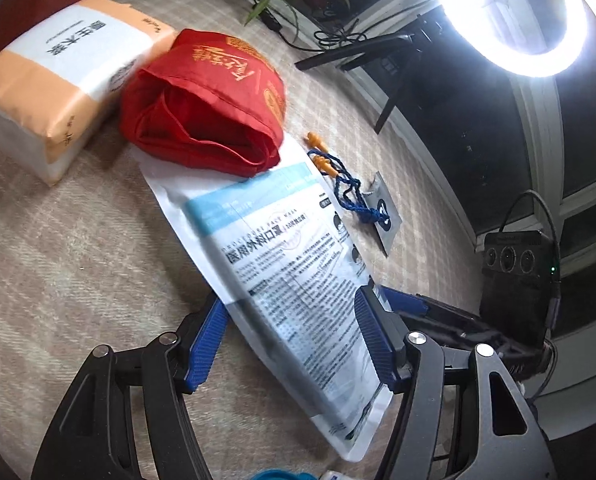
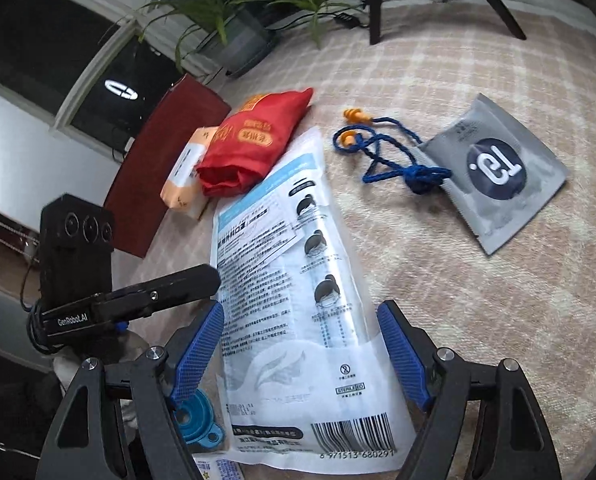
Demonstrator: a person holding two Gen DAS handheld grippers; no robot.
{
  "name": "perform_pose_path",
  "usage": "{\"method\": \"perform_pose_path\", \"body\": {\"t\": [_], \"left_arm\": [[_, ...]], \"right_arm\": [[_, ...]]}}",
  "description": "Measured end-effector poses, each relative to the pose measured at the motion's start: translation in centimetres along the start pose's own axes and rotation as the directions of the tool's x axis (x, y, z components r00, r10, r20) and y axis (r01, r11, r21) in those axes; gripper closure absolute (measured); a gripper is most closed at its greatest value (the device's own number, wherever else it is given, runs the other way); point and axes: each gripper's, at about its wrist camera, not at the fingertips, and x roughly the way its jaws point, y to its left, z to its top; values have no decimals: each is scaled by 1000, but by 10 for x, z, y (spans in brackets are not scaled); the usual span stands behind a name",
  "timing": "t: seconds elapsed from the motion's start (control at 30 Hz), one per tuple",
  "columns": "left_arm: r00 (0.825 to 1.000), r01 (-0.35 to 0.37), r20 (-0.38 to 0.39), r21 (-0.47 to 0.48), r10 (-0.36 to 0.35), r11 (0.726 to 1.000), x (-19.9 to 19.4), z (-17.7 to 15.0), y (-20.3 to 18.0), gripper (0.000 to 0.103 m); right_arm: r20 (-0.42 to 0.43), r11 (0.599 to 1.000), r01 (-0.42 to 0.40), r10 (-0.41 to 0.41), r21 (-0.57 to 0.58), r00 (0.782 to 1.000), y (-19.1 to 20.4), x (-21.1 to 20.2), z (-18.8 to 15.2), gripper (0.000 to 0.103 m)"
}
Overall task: Organize soft objects
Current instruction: 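Move both tools back to the white face-mask bag and close on it, then lift the mask bag with both tools, carry it into the shoebox, release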
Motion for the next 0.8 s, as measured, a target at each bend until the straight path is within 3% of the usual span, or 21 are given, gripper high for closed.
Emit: {"method": "perform_pose_path", "body": {"t": [0.1, 0.2, 0.27, 0.33, 0.4, 0.57, 0.8], "left_arm": [[1000, 3, -2, 8, -3, 1000, 2, -1, -3, 42], [1000, 4, -1, -2, -4, 1000, 4, -1, -2, 51], [1000, 2, 3, -7, -2, 1000, 4, -1, -1, 55], [1000, 5, -6, -10, -5, 1000, 4, -2, 1, 65], [1000, 6, -19, -2, -6, 1000, 6, -2, -1, 69], [1000, 16, -16, -12, -16, 1000, 1, -4, -3, 71], [997, 74, -26, -6, -74, 997, -10, -6, -17, 71]], "right_arm": [[-13, 999, 21, -21, -40, 1000, 8, 5, -1, 41], [-30, 996, 42, -44, -74, 999, 14, 10, -3, 46], [-34, 994, 57, -61, -91, 998, 17, 11, -3, 55], [-40, 995, 49, -52, -82, 998, 15, 13, -3, 58], [-33, 996, 50, -52, -78, 998, 15, 13, -3, 60], [-16, 999, 27, -28, -30, 999, 11, 12, -3, 68], [19, 1000, -25, 24, 16, 1000, 11, -9, -8, 69]]}}
